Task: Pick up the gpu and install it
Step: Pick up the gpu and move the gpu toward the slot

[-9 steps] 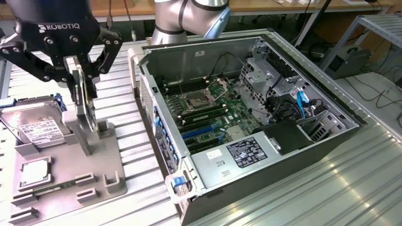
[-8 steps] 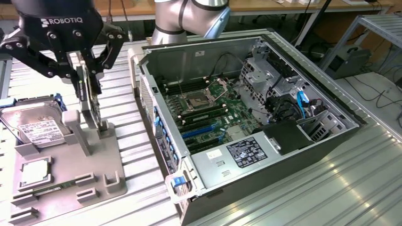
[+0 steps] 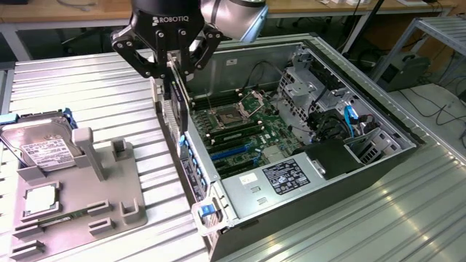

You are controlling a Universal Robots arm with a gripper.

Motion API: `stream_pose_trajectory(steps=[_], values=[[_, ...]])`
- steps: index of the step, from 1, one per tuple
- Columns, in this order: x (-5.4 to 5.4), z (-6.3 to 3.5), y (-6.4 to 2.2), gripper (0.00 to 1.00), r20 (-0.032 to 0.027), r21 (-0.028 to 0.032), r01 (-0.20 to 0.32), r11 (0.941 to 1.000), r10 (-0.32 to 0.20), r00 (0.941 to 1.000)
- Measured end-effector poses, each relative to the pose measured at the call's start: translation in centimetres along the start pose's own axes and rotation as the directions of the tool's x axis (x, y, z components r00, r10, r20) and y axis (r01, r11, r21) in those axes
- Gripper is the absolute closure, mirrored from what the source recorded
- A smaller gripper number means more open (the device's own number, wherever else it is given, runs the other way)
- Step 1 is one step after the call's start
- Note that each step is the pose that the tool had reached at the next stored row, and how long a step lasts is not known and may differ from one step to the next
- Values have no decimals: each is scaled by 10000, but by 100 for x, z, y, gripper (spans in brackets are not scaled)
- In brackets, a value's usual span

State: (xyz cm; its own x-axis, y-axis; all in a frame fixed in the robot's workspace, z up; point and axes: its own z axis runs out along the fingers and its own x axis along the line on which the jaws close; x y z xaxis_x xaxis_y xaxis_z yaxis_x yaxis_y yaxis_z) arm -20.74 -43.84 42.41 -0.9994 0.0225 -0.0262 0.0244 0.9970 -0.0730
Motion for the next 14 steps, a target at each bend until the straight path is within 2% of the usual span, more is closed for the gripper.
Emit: stream_pose_trajectory(steps=[14], values=[[-274, 12, 7, 72, 7, 0, -1, 10000, 1, 10000]])
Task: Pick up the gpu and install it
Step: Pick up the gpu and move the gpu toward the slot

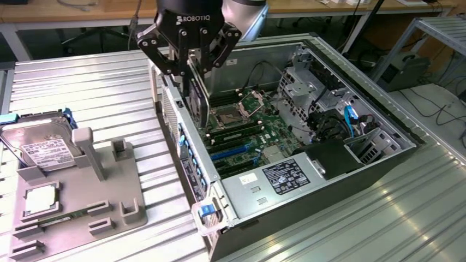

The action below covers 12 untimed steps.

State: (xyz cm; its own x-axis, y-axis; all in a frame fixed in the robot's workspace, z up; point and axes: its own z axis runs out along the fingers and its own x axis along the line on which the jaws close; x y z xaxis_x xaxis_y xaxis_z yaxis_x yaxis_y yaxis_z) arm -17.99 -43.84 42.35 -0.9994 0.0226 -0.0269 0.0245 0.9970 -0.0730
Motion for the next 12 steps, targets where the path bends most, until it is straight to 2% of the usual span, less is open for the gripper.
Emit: stream_pose_trajectory(steps=[12], values=[[-227, 9, 6, 72, 8, 0, -1, 10000, 1, 10000]])
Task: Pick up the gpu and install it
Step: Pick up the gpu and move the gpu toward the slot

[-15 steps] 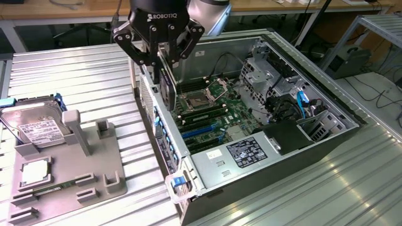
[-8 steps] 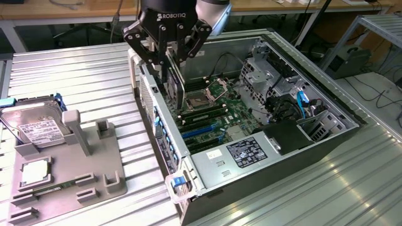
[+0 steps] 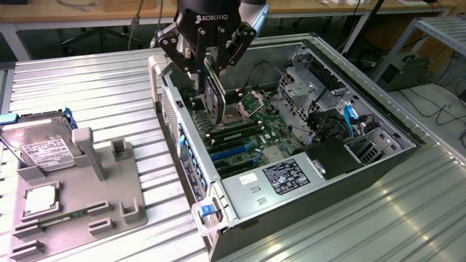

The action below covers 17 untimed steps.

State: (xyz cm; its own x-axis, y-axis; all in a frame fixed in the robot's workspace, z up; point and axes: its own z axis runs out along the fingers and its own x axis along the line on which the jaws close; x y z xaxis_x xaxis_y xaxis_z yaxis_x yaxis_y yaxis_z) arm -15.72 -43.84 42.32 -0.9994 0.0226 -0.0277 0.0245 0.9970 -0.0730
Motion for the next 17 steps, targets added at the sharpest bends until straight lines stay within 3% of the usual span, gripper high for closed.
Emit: stream_pose_trajectory(steps=[17], values=[[-337, 12, 8, 72, 10, 0, 0, 10000, 0, 10000]])
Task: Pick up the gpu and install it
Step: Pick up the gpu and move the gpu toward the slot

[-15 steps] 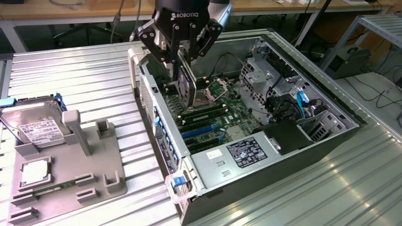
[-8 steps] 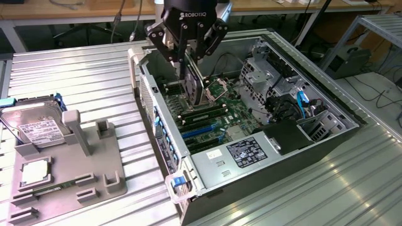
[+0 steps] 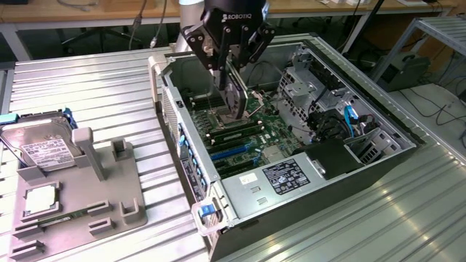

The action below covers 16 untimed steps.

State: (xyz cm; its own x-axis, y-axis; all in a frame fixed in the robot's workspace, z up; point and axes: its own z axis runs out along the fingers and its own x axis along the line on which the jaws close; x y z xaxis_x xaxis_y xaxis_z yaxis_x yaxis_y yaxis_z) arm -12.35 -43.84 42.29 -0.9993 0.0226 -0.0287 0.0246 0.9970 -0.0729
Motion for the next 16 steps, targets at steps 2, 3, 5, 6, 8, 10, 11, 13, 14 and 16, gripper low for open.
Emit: stream_pose_trajectory(steps=[2, 3, 5, 6, 8, 10, 11, 13, 14, 16], values=[[-47, 1, 1, 72, 1, 0, 0, 10000, 0, 10000], [-75, 2, 2, 72, 1, 0, -1, 10000, 1, 10000], [-131, 4, 3, 72, 2, 0, 0, 10000, 0, 10000], [-151, 5, 4, 72, 3, 0, 0, 10000, 0, 10000], [-190, 6, 5, 72, 4, 0, -1, 10000, 1, 10000], [-229, 7, 6, 72, 4, 0, 0, 10000, 0, 10000], [-252, 8, 7, 72, 5, 0, -1, 10000, 1, 10000], [-298, 9, 8, 72, 7, -1, -1, 10000, 1, 10000], [-312, 10, 8, 72, 7, 0, -1, 10000, 1, 10000], [-343, 11, 9, 72, 8, 0, -1, 10000, 1, 10000]])
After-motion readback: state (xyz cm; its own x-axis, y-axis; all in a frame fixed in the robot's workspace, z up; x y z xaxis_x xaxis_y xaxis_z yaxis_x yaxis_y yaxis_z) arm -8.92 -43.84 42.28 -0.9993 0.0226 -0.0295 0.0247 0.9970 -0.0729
